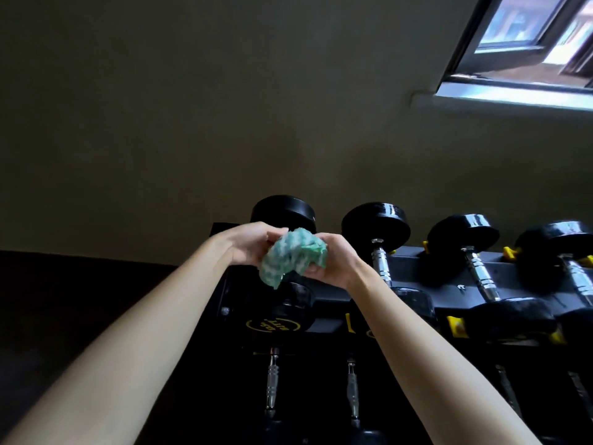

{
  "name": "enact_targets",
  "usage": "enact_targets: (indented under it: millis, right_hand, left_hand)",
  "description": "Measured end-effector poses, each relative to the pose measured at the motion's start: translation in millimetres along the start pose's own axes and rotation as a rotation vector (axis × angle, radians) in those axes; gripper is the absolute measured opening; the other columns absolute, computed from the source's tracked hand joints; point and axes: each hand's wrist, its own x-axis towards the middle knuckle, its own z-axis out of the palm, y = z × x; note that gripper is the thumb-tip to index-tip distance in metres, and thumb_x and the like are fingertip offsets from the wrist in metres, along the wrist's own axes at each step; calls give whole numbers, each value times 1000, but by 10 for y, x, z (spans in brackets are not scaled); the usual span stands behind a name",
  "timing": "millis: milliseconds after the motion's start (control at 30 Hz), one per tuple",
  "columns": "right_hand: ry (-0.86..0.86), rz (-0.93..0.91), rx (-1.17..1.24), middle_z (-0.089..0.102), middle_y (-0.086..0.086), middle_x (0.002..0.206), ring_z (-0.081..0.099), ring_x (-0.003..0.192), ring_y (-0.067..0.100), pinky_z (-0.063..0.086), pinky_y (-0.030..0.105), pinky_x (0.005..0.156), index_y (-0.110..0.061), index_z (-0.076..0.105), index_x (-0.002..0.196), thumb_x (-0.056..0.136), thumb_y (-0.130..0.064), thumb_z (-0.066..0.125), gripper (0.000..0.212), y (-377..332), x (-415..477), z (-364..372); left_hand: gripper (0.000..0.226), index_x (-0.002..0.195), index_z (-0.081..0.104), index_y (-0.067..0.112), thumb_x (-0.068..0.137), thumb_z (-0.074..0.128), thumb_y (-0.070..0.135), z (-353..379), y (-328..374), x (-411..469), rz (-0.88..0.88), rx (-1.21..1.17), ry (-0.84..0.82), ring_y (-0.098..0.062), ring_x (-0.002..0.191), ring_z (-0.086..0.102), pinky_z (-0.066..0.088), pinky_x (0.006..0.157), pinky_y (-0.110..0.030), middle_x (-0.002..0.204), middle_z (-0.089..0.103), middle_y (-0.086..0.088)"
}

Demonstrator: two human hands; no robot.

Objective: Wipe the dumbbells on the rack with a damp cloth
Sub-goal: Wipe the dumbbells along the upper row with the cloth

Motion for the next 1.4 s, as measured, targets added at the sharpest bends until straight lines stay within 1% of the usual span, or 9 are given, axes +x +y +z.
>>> enact_targets:
  millis: [133, 433, 600, 733, 867, 933, 1067, 1233, 1400]
  right_hand:
    - [-39, -76, 162, 48, 9, 62, 42, 41, 19, 47, 26, 61, -6, 54, 74, 72, -16, 42, 15, -60, -220, -67]
    - [107, -134, 91, 61, 6, 79, 55, 66, 21, 47, 32, 77, -12, 58, 83, 93, -19, 45, 18, -32, -488, -257]
    - [342, -127, -32, 55, 5, 74, 42, 32, 9, 44, 21, 47, -13, 54, 83, 96, -17, 48, 14, 48, -449, -271]
    - [443, -183, 30, 48, 7, 68, 37, 24, 6, 30, 13, 30, -9, 50, 80, 92, -10, 55, 14, 102, -335, -194]
    - [202, -131, 311, 61, 11, 88, 59, 71, 20, 49, 30, 68, -10, 59, 97, 96, -20, 40, 22, 142, -386, -112]
    - [90, -109, 485, 62, 20, 100, 59, 90, 30, 44, 43, 89, -3, 60, 101, 94, -35, 38, 40, 162, -427, -171]
    - [33, -126, 410, 70, 18, 94, 65, 90, 29, 45, 42, 93, -5, 64, 98, 93, -37, 49, 36, 204, -467, -227]
    - [210, -161, 262, 69, 7, 84, 65, 74, 19, 49, 33, 74, -10, 61, 98, 92, -17, 50, 14, 264, -294, -328]
    - [486, -221, 24, 59, 15, 107, 60, 74, 19, 50, 33, 62, -3, 47, 123, 90, -11, 61, 37, 528, -69, -419]
  left_hand:
    - [31, 109, 59, 13, 96, 45, 37, 138, 121, -135, 28, -114, -15, -23, 83, 67, 59, 70, -37, 100, 65, -13]
    - [5, 88, 64, 14, 84, 66, 14, 421, 118, -181, 161, -63, 208, -12, 68, 63, 55, 57, -22, 83, 65, -5]
    - [14, 83, 64, 7, 78, 63, -6, 544, 179, -254, 233, 30, 256, -12, 59, 67, 57, 57, -23, 78, 67, -8]
    - [26, 76, 58, 16, 75, 63, -9, 663, 152, -252, 495, 442, 419, -9, 64, 53, 45, 51, -13, 75, 55, -1]
    - [20, 97, 65, 9, 82, 59, -3, 781, 47, -258, 488, 587, 208, -9, 81, 56, 46, 70, -17, 93, 61, -2]
    - [36, 111, 65, 6, 82, 49, -9, 759, 35, -272, 427, 632, 164, -12, 95, 57, 46, 82, -20, 109, 62, -5]
    - [58, 119, 63, 6, 77, 32, -20, 672, 54, -355, 350, 654, 32, -9, 112, 55, 48, 86, -15, 124, 59, -1]
    - [41, 91, 61, 7, 84, 26, -14, 482, 45, -357, 417, 190, 425, -17, 76, 62, 53, 74, -29, 87, 63, -7]
    - [26, 82, 54, 9, 95, 33, 1, 45, -508, -240, 83, 47, 719, -14, 62, 49, 45, 63, -26, 72, 53, -7]
